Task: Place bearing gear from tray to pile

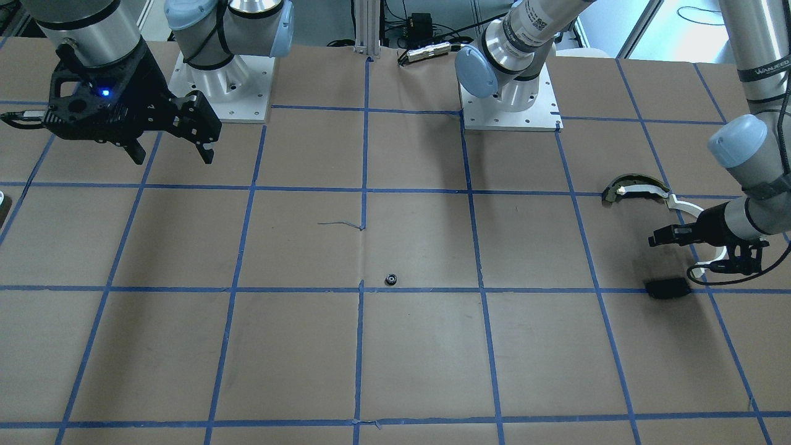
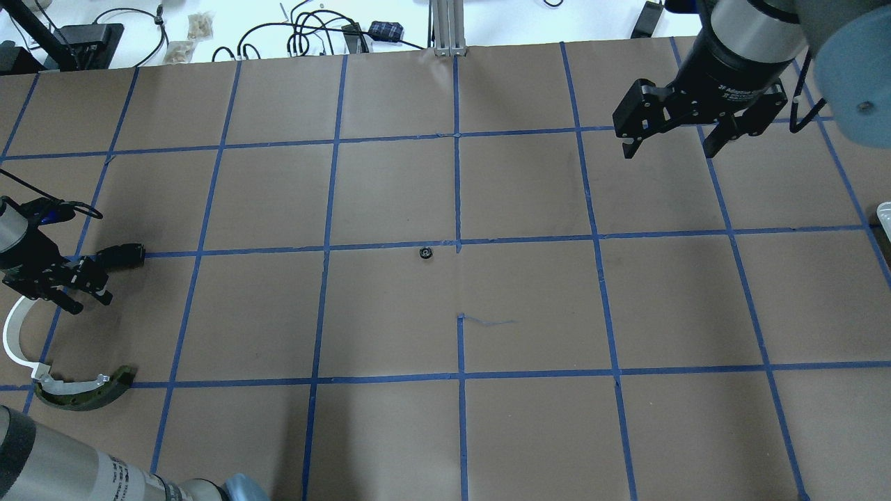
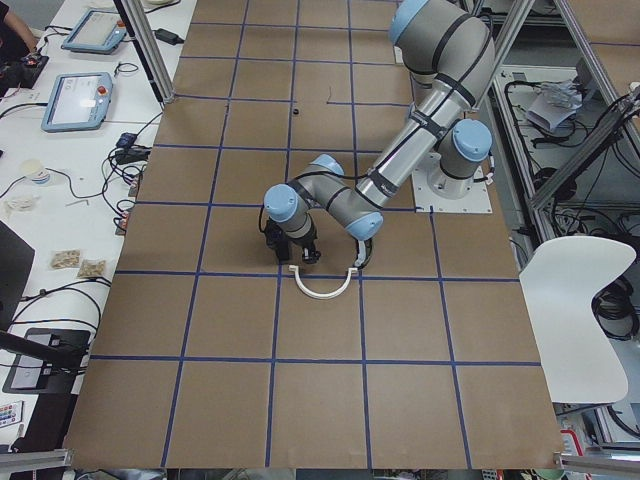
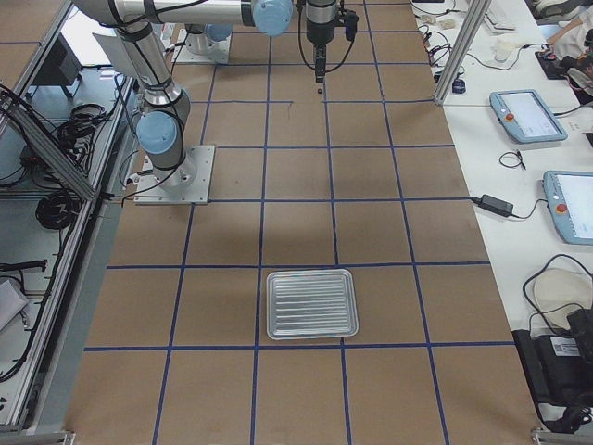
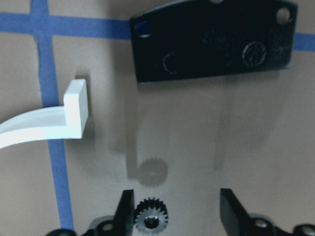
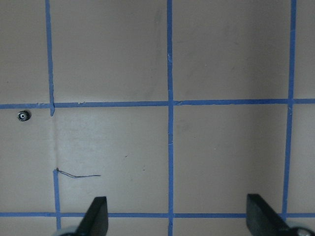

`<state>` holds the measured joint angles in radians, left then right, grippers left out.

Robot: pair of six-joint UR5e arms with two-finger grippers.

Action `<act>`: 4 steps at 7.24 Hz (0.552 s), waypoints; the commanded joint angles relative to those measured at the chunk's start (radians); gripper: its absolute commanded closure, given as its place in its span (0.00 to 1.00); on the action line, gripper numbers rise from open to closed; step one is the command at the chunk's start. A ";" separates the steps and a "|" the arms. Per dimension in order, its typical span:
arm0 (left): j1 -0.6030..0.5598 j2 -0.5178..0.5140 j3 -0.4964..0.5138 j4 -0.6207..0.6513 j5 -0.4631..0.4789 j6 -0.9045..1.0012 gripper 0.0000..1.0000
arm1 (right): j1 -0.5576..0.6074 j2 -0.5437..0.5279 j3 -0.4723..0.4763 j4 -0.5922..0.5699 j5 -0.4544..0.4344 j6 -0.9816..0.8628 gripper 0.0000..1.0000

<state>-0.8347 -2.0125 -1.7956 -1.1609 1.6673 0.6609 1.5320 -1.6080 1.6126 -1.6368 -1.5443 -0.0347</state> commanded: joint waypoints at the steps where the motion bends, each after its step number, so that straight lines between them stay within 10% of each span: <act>1: -0.006 0.003 0.002 -0.006 0.000 -0.004 0.00 | 0.007 0.000 -0.003 0.017 -0.153 0.002 0.00; 3: -0.010 -0.008 0.005 0.000 -0.020 -0.006 0.02 | 0.000 0.010 -0.019 0.003 -0.052 0.010 0.00; 4: -0.018 -0.011 0.005 -0.002 -0.018 0.003 0.22 | -0.001 0.011 -0.035 0.002 -0.056 0.010 0.00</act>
<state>-0.8458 -2.0185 -1.7910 -1.1629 1.6511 0.6574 1.5330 -1.5990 1.5945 -1.6322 -1.6153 -0.0260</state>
